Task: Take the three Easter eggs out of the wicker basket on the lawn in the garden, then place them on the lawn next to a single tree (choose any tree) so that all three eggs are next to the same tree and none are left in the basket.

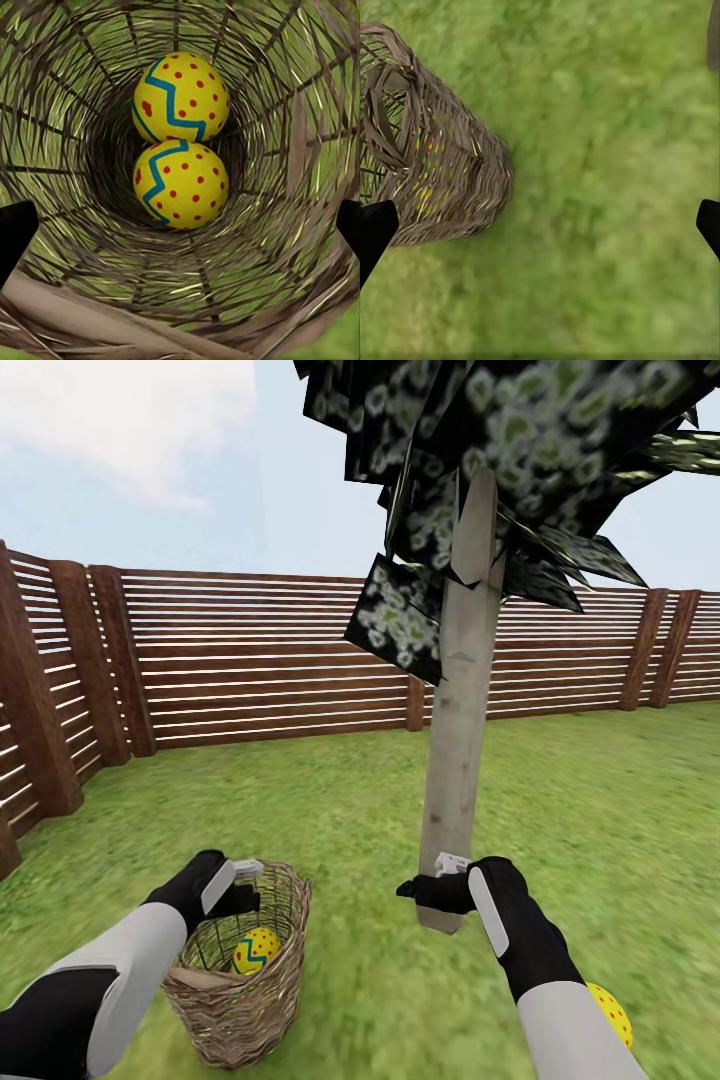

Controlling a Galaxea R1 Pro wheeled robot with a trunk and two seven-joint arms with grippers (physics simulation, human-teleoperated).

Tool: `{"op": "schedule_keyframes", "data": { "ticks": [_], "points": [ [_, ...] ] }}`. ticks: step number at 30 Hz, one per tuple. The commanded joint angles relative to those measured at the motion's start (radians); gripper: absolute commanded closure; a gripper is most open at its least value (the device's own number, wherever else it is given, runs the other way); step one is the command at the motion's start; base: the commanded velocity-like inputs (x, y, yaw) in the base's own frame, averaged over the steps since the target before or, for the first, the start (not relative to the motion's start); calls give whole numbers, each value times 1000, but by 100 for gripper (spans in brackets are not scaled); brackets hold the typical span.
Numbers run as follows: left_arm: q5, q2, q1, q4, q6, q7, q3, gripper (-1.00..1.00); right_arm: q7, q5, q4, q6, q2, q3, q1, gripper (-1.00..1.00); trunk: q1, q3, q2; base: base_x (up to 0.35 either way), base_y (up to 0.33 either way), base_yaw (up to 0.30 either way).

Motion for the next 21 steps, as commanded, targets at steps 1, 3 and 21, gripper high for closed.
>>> {"op": "schedule_keyframes", "data": {
  "ticks": [1,3,21],
  "points": [
    [11,0,0,0,0,8,2,-100,4,2,-1,4,1,-3,-1,-100,0,-1,0,0,0,0],
    [11,0,0,2,-6,8,1,-100,4,2,-1,4,1,-3,-1,-100,0,-1,0,0,0,0],
    [12,9,0,3,-14,3,-2,-100,6,-1,-12,4,2,2,2,-100,0,-4,0,13,0,0]
  ]
}}
